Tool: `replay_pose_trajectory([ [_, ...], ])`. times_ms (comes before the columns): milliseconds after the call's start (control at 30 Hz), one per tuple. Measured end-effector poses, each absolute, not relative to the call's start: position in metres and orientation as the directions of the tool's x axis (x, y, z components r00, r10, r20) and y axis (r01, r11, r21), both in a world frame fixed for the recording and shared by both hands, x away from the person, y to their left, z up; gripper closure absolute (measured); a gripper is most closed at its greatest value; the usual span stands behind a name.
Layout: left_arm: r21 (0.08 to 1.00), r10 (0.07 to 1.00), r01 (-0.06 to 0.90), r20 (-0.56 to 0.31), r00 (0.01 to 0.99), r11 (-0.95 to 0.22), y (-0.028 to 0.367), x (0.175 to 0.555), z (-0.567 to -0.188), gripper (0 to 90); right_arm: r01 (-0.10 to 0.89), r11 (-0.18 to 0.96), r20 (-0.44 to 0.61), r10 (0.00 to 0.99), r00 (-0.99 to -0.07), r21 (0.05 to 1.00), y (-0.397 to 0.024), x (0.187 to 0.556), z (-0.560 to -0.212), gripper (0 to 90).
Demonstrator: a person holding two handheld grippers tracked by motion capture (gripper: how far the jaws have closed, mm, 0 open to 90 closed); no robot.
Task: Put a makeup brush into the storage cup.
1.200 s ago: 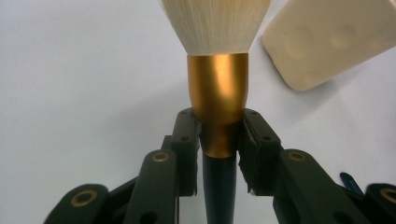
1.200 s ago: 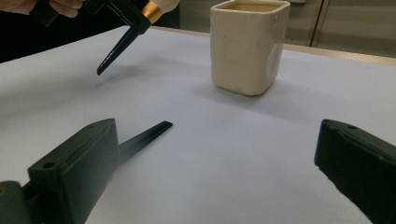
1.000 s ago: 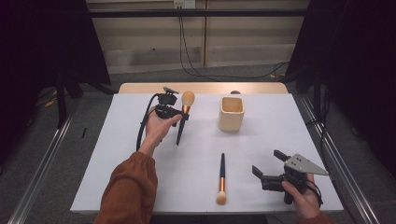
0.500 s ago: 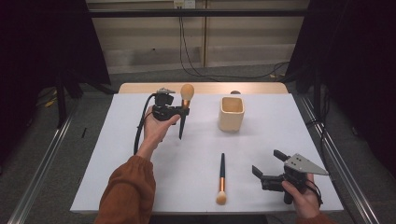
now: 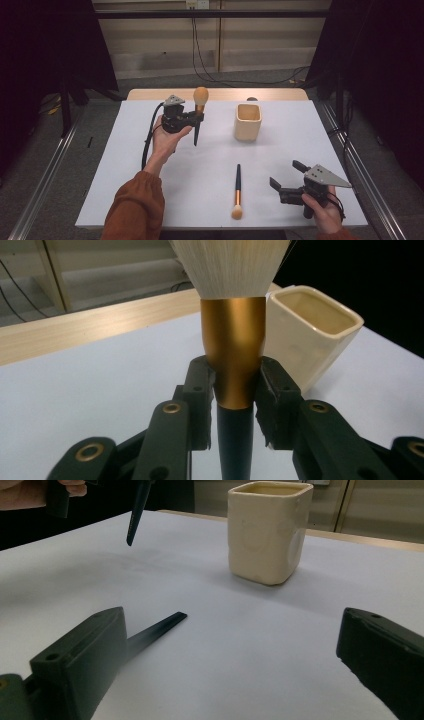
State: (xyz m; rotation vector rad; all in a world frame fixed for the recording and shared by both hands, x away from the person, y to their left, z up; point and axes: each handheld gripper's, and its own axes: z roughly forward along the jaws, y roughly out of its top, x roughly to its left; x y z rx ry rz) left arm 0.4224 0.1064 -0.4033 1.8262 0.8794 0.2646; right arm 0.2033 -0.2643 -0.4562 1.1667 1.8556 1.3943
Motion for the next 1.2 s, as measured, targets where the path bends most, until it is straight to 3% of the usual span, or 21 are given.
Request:
replay_pose_trajectory([
  [667,0.918,0.643,0.377,-0.217,0.734,-0.121,0.117,0.396,-0.397,69.5,0.314,0.075,0.092,0.870,-0.485,0.946,-0.263,0.205,-0.455,0.0],
  [1200,0.933,0.607,0.337,-0.198,0.769,-0.123,0.116,0.368,-0.388,69.5,0.285,0.067,0.108,0.823,-0.557,0.956,-0.245,0.212,-0.438,0.3],
])
